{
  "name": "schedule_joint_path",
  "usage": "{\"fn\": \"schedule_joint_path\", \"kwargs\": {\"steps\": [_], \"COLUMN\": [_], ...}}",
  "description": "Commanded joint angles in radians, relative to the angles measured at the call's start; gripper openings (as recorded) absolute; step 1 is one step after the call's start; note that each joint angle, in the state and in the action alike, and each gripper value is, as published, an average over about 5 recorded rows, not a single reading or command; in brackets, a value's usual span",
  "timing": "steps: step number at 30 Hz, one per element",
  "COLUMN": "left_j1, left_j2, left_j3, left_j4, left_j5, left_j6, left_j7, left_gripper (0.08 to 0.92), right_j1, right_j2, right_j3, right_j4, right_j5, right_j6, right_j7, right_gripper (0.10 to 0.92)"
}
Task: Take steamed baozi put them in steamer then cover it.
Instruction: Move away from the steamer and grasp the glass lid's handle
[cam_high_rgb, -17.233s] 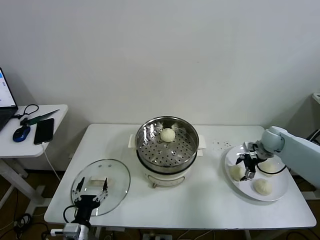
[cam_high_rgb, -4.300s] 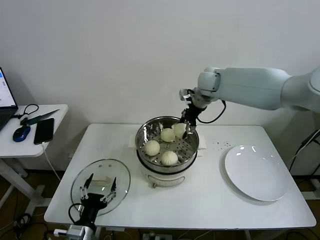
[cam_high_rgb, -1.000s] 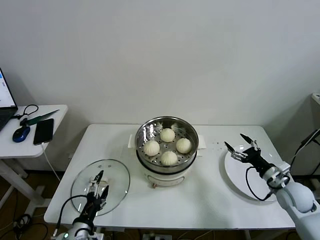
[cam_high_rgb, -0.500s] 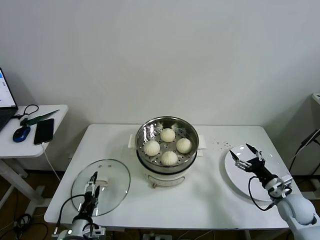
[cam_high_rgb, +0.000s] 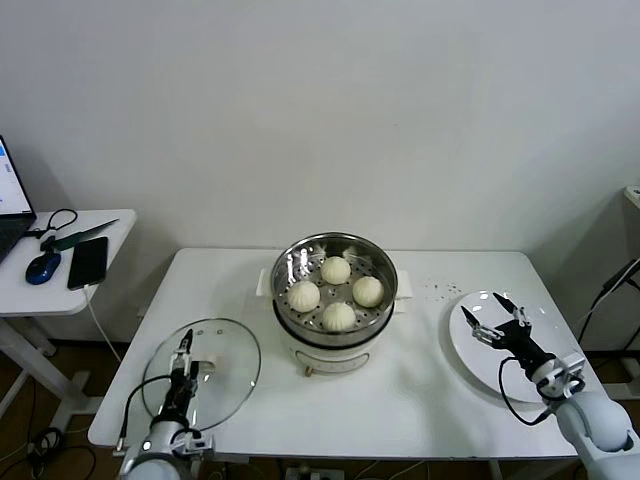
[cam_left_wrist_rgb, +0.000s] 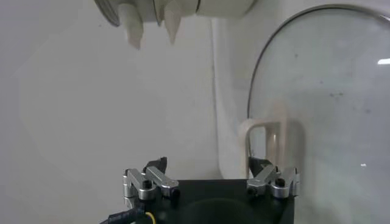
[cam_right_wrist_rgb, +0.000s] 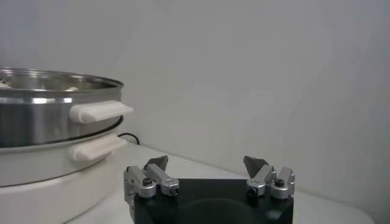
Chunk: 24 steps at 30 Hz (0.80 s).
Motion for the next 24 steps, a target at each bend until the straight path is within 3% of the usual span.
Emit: {"fn": "schedule_joint_path", "kwargs": {"steps": [1, 8, 24], "left_j1": [-0.048, -0.049, -0.047], "left_j2": [0.002, 0.002, 0.01], "left_j3": [0.01, 0.017, 0.021], "left_j4": [0.062, 0.081, 0.08], "left_j5": [-0.04, -0.052, -0.07], "left_j6": [0.01, 0.002, -0.009], "left_j7": [-0.031, -0.031, -0.034], "left_gripper": [0.823, 0.791, 0.341], "right_j1": [0.007, 0.008, 0.051], "right_j2": [0.008, 0.018, 0.031], "right_j3": [-0.001, 0.001, -0.013], "right_j4": [-0.012, -0.017, -0.058], "right_j5": [-0.015, -0.028, -0.049], "right_j6": [0.0, 0.002, 0.009], "right_j7": [-0.011, -0.015, -0.023], "right_gripper": [0.823, 0.823, 0.823]}}
